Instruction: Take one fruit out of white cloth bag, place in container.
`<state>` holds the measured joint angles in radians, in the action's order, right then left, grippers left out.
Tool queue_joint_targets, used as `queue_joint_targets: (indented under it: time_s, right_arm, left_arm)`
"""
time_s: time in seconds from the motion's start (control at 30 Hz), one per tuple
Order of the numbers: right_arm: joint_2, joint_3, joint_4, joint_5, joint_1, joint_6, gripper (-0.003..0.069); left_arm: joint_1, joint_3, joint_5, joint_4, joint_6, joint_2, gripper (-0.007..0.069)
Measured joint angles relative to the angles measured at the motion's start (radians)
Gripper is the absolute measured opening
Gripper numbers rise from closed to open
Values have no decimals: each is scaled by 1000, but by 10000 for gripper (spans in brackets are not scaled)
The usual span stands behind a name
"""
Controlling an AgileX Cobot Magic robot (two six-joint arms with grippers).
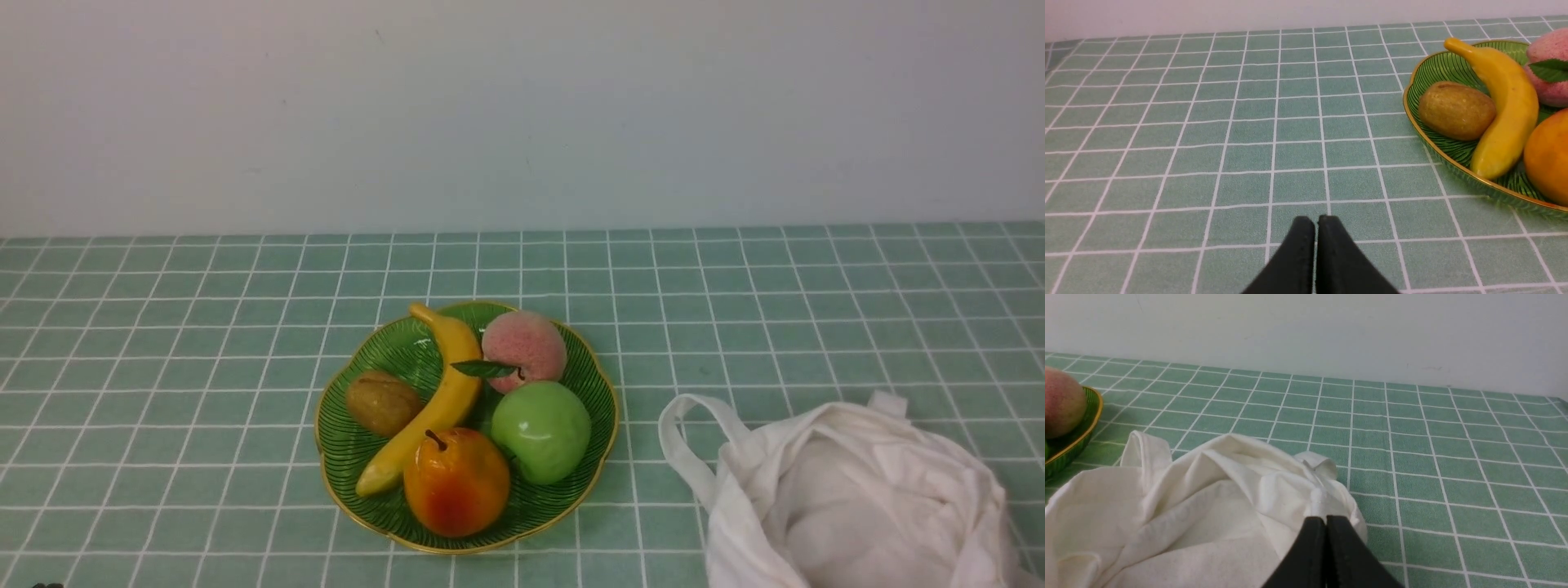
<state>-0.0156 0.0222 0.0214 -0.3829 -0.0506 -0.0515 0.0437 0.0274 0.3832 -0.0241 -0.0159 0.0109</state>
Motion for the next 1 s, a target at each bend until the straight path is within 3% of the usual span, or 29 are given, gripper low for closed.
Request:
queue_joint_targets:
  time_s: [1.0]
  right_arm:
    - [0,0,0,0,0,-16,-11]
  left_arm:
    - [0,0,0,0,0,0,-8]
